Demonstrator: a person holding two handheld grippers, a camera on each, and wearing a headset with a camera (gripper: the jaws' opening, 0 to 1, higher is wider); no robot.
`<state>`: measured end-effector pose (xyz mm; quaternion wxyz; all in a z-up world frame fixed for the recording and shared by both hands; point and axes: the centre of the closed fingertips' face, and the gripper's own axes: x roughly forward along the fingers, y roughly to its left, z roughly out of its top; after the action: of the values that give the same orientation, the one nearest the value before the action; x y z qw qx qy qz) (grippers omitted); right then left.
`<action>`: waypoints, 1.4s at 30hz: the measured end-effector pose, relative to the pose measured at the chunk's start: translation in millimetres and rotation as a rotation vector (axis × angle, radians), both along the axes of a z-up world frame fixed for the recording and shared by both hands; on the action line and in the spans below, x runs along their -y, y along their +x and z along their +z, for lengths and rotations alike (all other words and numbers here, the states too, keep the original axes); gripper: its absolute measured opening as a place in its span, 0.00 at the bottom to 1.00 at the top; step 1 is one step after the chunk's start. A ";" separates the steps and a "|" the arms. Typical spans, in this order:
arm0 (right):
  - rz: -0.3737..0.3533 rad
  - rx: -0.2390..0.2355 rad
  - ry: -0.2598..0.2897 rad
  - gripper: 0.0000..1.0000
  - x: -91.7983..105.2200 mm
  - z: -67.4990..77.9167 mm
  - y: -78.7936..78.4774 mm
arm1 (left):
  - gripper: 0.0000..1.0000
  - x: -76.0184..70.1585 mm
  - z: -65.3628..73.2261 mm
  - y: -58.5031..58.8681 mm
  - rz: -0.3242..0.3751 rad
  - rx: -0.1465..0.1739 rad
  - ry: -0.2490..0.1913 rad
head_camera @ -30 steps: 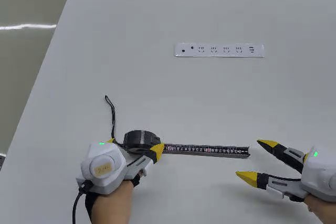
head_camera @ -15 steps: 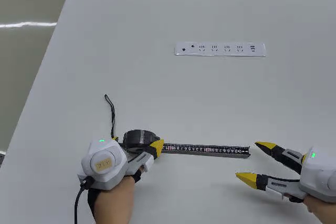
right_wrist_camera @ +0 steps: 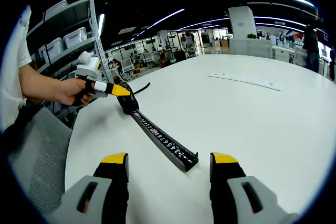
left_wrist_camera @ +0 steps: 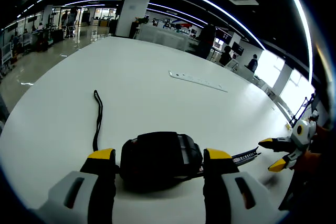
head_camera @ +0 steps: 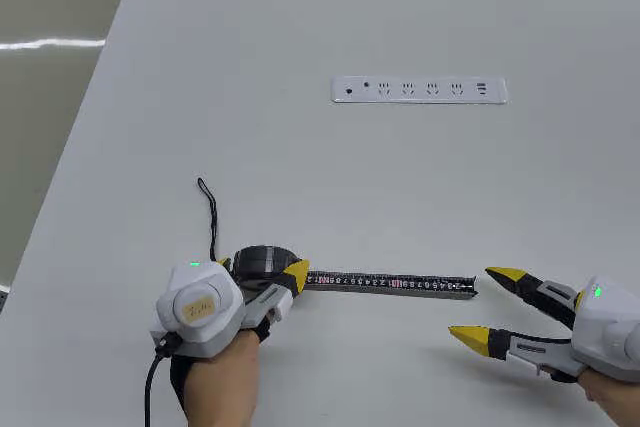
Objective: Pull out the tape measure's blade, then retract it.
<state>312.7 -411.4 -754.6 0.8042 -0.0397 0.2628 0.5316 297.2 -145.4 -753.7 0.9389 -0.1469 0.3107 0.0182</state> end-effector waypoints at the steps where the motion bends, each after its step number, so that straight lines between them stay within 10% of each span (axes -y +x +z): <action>1: 0.000 0.000 0.000 0.63 0.0 -0.1 0.0 | 0.64 -0.9 -0.9 -0.1 -0.001 -0.004 0.004; 42: 0.092 0.032 -0.041 0.57 -1.7 -6.1 3.0 | 0.61 3.6 -2.3 0.9 0.008 -0.012 -0.021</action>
<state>315.6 -409.6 -760.7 0.7821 -0.0767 0.2588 0.5617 298.0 -149.1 -756.0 0.9353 -0.1579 0.3160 0.0195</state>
